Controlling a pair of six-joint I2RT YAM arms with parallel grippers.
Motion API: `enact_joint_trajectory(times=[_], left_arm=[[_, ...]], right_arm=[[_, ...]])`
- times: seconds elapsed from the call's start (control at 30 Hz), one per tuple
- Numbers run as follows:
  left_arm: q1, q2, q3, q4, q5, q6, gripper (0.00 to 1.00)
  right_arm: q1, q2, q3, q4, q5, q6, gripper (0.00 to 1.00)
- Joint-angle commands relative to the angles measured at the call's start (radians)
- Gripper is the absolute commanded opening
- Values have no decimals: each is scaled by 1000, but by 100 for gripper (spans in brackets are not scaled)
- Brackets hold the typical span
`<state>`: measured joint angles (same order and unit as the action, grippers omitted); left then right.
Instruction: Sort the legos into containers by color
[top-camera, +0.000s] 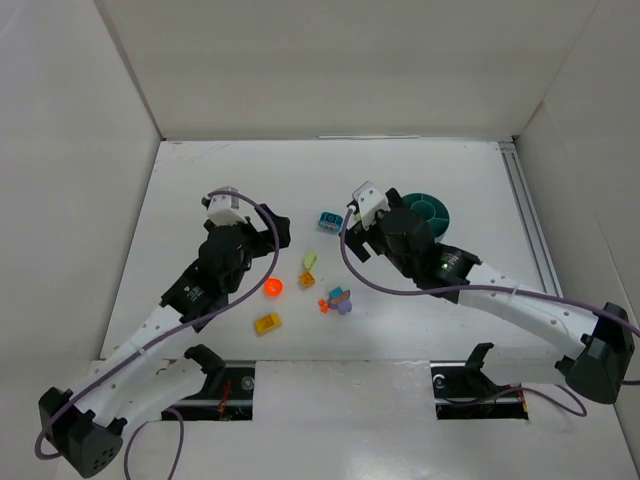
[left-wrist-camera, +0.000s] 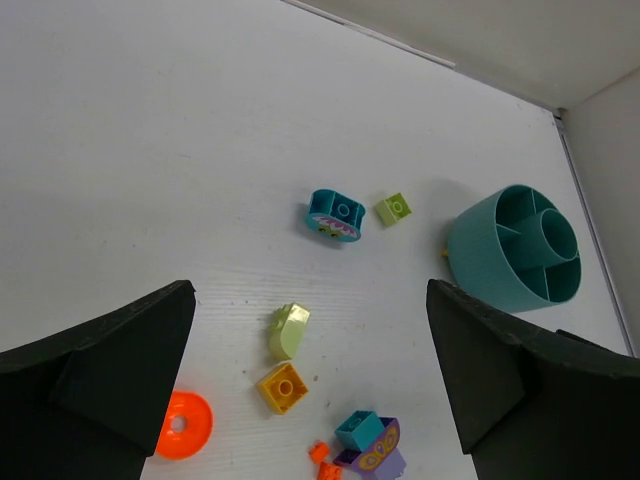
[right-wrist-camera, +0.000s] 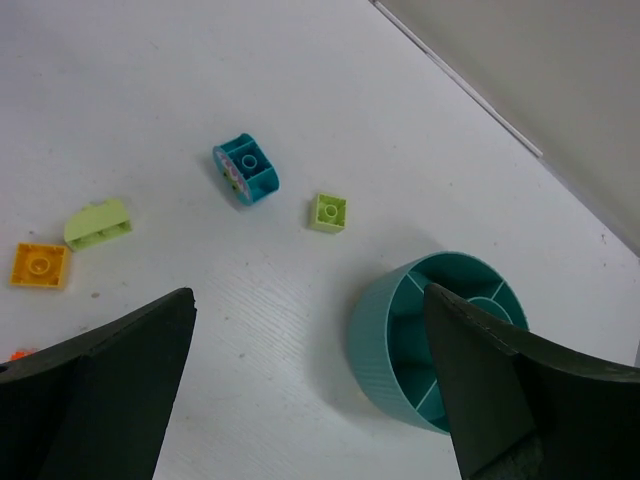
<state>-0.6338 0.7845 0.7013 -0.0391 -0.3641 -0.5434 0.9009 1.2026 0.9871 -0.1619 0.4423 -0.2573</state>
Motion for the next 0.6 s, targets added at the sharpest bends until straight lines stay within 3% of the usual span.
enact_joint_trajectory(times=[0.0, 0.13, 0.27, 0.33, 0.4, 0.57], left_arm=[[-6, 22, 41, 25, 56, 25, 100], [-6, 47, 53, 25, 4, 25, 100], [-6, 38, 53, 53, -21, 57, 100], [-6, 12, 23, 62, -12, 57, 100], [-6, -4, 1, 62, -12, 37, 100], [-6, -53, -88, 85, -12, -3, 100]], right_arm=[[23, -26, 13, 79, 53, 21, 99], [23, -12, 13, 113, -13, -104, 99], [23, 24, 22, 113, 59, -56, 99], [23, 37, 22, 113, -17, -86, 99], [23, 81, 61, 113, -82, -151, 99], [23, 221, 159, 35, -45, -160, 99]])
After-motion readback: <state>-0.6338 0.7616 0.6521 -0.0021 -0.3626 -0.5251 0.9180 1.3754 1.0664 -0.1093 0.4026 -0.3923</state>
